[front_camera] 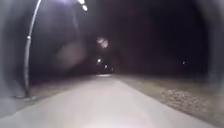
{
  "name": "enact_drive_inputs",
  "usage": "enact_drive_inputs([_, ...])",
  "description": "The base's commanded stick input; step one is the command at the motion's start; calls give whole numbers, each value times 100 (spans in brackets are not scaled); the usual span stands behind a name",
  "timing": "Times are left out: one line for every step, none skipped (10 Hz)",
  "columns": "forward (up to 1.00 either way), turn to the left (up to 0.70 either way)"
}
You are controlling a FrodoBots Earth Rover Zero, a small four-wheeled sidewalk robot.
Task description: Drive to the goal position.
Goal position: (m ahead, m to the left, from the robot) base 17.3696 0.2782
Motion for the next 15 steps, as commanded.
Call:
enact_drive_inputs([70, 14])
enact_drive_inputs([70, 14])
enact_drive_inputs([70, 2])
enact_drive_inputs([70, 0])
enact_drive_inputs([70, 0])
enact_drive_inputs([70, 0])
enact_drive_inputs([70, 0])
enact_drive_inputs([70, 0])
enact_drive_inputs([70, 0])
enact_drive_inputs([70, 0])
enact_drive_inputs([70, 0])
enact_drive_inputs([70, 0])
enact_drive_inputs([70, 0])
enact_drive_inputs([70, 0])
enact_drive_inputs([70, 0])
